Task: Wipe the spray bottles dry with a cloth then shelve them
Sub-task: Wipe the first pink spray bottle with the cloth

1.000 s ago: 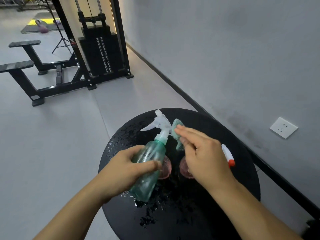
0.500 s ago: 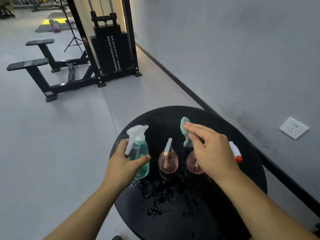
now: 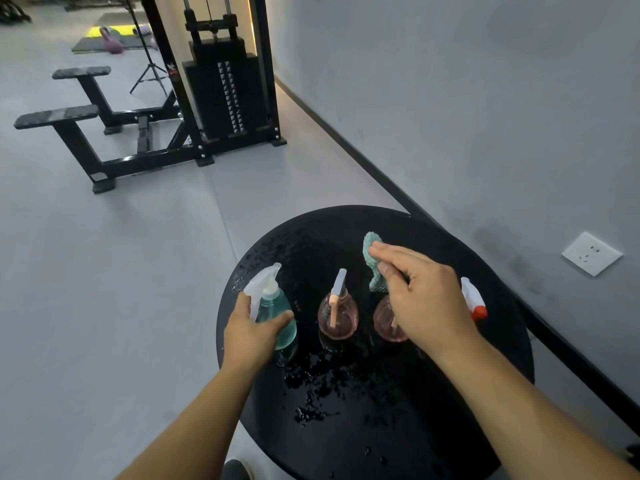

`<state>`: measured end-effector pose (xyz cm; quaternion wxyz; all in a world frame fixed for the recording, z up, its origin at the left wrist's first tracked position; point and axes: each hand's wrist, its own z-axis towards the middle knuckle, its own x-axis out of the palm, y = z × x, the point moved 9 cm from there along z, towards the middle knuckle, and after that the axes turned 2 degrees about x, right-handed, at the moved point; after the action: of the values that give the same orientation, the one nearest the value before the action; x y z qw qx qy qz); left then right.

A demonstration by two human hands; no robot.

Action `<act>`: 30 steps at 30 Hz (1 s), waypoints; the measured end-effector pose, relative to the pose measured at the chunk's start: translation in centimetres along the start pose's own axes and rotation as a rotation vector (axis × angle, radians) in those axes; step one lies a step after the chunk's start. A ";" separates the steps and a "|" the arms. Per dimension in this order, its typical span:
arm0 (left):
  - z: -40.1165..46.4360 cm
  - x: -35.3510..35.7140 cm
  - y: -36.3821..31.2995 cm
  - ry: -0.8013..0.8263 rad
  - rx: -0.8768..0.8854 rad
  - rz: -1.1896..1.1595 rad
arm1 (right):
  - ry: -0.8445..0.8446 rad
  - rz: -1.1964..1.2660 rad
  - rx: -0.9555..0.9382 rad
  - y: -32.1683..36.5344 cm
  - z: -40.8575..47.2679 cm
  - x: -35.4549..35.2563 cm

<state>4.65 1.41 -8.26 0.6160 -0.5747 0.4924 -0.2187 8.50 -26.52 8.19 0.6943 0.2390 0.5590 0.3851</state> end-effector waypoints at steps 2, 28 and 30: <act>0.1 0.6 0.2 0.004 0.002 -0.006 | 0.000 0.004 -0.006 0.0 0.0 0.1; 1.0 3.0 2.4 0.046 -0.095 0.017 | 0.030 -0.070 -0.005 -1.2 0.0 0.8; 0.8 2.8 2.2 0.051 -0.093 0.026 | 0.035 -0.069 0.001 -1.1 0.1 0.7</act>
<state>5.90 0.00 -11.42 0.5786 -0.5907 0.5249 -0.2019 8.91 -26.60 6.89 0.6972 0.2132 0.5792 0.3647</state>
